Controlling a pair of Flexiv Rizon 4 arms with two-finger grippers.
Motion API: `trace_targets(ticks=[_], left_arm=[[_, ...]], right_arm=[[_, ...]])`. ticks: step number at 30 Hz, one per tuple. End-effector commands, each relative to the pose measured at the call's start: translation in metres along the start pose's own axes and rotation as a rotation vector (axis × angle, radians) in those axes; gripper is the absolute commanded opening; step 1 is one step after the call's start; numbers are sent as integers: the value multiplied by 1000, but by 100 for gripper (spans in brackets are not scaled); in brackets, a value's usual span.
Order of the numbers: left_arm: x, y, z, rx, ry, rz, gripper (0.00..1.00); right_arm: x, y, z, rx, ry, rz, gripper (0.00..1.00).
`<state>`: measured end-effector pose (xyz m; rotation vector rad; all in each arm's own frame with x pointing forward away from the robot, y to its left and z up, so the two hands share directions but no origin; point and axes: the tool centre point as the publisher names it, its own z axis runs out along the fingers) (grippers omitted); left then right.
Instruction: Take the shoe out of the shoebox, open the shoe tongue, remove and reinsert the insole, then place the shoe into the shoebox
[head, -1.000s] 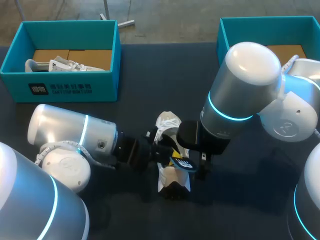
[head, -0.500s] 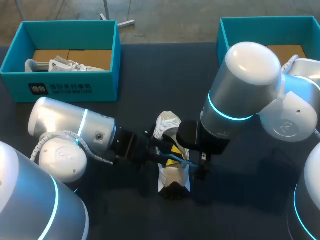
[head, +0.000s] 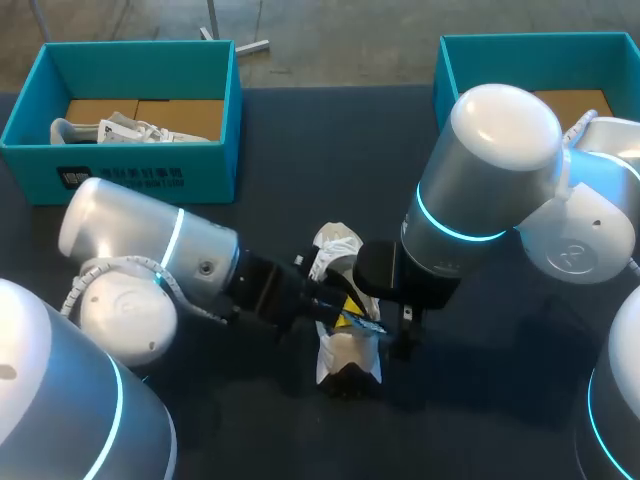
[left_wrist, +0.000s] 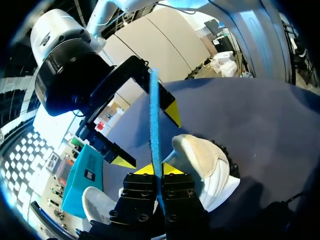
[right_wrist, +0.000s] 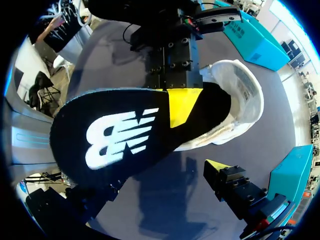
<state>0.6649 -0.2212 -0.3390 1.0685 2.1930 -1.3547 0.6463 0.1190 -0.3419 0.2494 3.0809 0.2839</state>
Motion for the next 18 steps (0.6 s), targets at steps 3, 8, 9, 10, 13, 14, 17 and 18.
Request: trace_targets(ticks=[3,8,9,10,13,14,17,18], left_arm=[[2,3,6,-36,2,69,0],[5,7,7,-61,13,126,0],[5,8,8,-64,11,133,0],[5,9,8,-67,8,136,0],[4,11,7,-78,-3,151,0],[4,11,7,-87,-6,158,0],[3,15,8,-98,-22,169,0],[3,17,8,-100,-26,170,0]], right_arm=[[1,1,3,0,-2,0,100],[1,1,3,0,-2,0,100],[1,1,3,0,-2,0,100],[1,1,3,0,-2,0,100],[1,1,3,0,-2,0,100],[1,1,3,0,-2,0,100],[1,1,3,0,-2,0,100],[1,1,3,0,-2,0,100]])
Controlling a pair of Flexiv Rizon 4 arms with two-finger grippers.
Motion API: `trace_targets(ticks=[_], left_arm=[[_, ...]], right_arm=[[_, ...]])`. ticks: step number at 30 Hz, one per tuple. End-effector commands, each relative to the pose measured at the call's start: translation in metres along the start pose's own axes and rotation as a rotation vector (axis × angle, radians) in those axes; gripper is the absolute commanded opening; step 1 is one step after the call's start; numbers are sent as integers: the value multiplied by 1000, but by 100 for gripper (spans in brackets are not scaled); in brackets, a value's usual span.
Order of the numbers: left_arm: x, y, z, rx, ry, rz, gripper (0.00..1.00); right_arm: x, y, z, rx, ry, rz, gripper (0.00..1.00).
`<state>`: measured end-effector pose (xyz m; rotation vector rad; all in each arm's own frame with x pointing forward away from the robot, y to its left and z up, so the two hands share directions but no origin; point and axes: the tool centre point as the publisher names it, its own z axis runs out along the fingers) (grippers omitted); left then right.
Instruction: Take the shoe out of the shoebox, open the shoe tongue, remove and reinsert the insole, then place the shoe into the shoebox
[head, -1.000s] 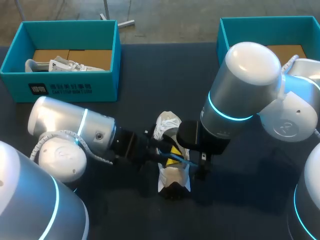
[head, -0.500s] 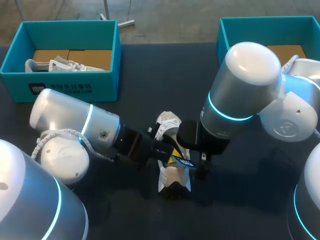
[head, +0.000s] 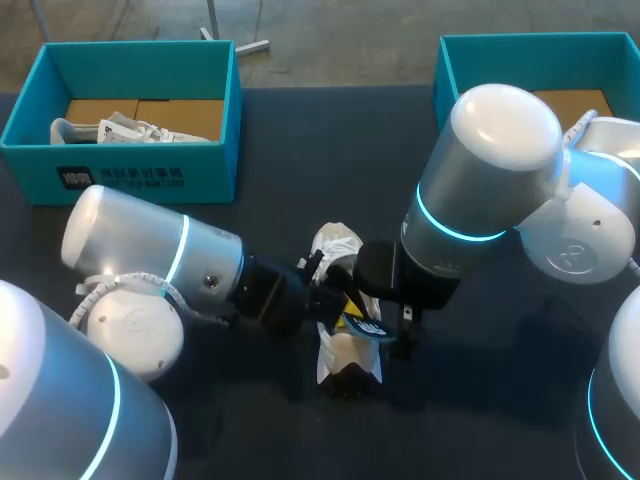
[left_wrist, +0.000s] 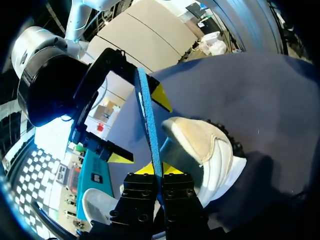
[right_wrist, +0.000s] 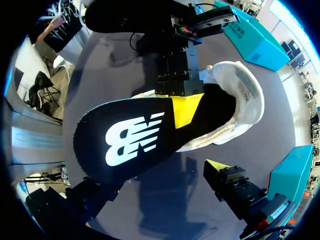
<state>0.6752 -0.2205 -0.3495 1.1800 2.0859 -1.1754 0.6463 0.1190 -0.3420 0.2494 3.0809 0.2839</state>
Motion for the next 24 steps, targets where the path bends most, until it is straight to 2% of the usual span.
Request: trace_targets(ticks=[1,13,23,24], left_arm=[[4,3,5,-10,-23,2,0],[3,15,4,-17,-111,-9,0],[4,15,3,19,-155,-47,0],[4,13,2,27,-160,-53,7]], right_arm=[[1,1,3,0,-2,0,100],[1,1,3,0,-2,0,100],[1,1,3,0,-2,0,100],[1,1,3,0,-2,0,100]])
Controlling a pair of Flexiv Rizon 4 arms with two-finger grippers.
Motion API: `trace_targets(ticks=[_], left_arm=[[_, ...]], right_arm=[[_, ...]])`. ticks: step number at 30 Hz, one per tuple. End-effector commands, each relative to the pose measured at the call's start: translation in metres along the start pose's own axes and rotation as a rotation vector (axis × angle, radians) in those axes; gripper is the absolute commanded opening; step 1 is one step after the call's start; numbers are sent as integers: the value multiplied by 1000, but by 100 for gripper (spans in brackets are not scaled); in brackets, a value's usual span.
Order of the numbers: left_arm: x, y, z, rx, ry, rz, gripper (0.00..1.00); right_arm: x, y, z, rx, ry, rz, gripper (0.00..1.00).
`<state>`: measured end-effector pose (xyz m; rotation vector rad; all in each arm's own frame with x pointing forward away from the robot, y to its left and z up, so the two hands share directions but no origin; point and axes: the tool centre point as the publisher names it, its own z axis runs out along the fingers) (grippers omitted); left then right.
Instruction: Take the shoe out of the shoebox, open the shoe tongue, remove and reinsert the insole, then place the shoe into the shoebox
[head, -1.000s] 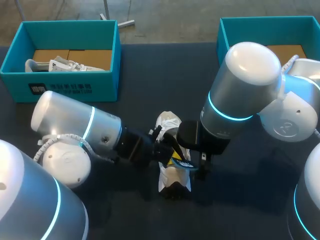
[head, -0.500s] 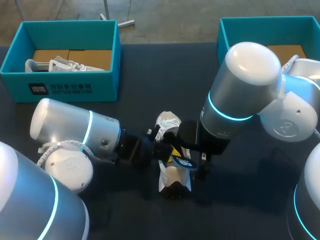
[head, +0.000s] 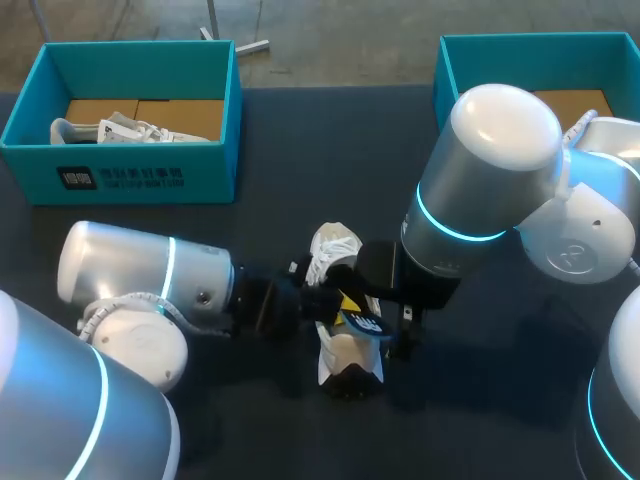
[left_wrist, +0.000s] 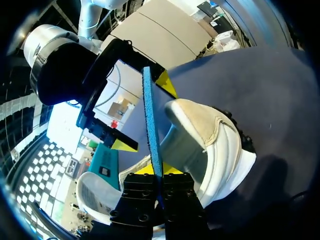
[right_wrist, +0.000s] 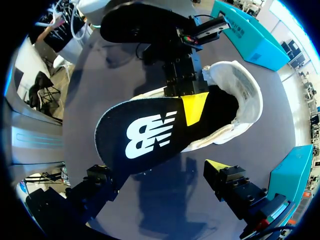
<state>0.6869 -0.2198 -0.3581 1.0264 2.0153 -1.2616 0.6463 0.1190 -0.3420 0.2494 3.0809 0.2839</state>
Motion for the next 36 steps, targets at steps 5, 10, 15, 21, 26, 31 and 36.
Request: trace_targets(ticks=[5,10,15,21,26,31,36], left_arm=[[2,-9,-3,25,-36,-9,27],[0,-18,-5,33,-49,-11,25],[-1,-25,-8,30,-70,-11,21],[0,-31,-9,25,-99,-13,18],[-2,-37,-11,28,-107,-5,16],[-2,-40,-13,33,-115,5,5],[0,-38,-11,29,-123,21,0]], right_arm=[[1,1,3,0,-2,0,100],[1,1,3,0,-2,0,100],[1,1,3,0,-2,0,100],[1,1,3,0,-2,0,100],[1,1,3,0,-2,0,100],[1,1,3,0,-2,0,100],[1,1,3,0,-2,0,100]])
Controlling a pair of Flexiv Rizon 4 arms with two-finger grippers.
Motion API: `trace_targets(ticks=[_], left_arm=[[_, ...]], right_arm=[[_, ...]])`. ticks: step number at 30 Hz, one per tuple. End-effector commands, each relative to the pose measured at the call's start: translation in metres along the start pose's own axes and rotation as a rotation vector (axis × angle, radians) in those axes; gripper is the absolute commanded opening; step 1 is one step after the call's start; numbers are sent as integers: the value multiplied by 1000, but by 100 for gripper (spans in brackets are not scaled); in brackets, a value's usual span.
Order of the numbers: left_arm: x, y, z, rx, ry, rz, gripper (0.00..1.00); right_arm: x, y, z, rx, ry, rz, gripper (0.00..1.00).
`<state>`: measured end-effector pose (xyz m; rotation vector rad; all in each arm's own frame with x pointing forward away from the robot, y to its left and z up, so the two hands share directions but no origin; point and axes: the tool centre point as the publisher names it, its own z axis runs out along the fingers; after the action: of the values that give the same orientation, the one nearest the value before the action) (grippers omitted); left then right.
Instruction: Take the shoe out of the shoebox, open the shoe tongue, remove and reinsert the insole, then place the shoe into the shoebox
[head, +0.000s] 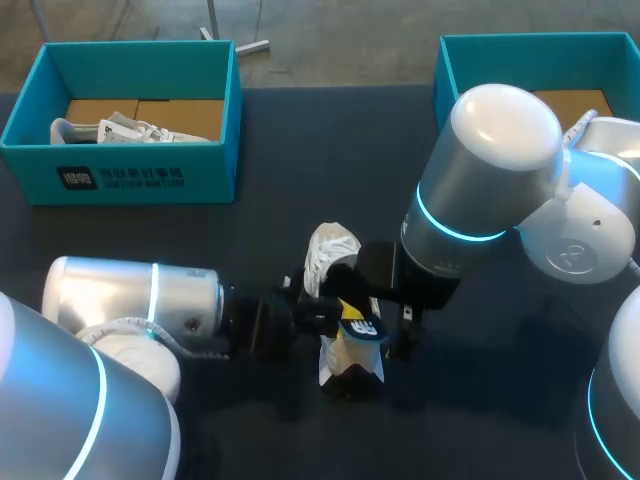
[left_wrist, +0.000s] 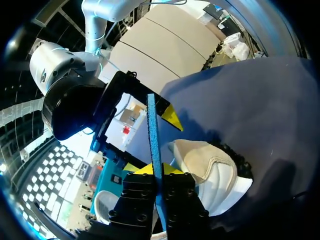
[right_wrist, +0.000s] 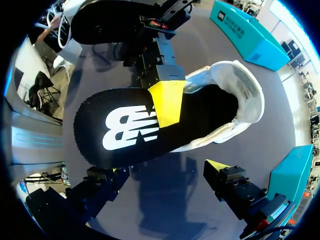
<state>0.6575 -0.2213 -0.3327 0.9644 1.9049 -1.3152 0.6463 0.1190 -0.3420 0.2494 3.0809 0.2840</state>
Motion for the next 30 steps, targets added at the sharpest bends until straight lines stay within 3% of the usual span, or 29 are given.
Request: trace_targets(ticks=[1,21,29,30], left_arm=[[3,1,1,1,-14,8,0],[-8,34,15,-86,-27,105,0],[-4,32,11,-64,-30,80,0],[-4,31,10,-61,-30,77,5]], right_arm=[[1,1,3,0,-2,0,100],[1,1,3,0,-2,0,100],[1,1,3,0,-2,0,100],[1,1,3,0,-2,0,100]])
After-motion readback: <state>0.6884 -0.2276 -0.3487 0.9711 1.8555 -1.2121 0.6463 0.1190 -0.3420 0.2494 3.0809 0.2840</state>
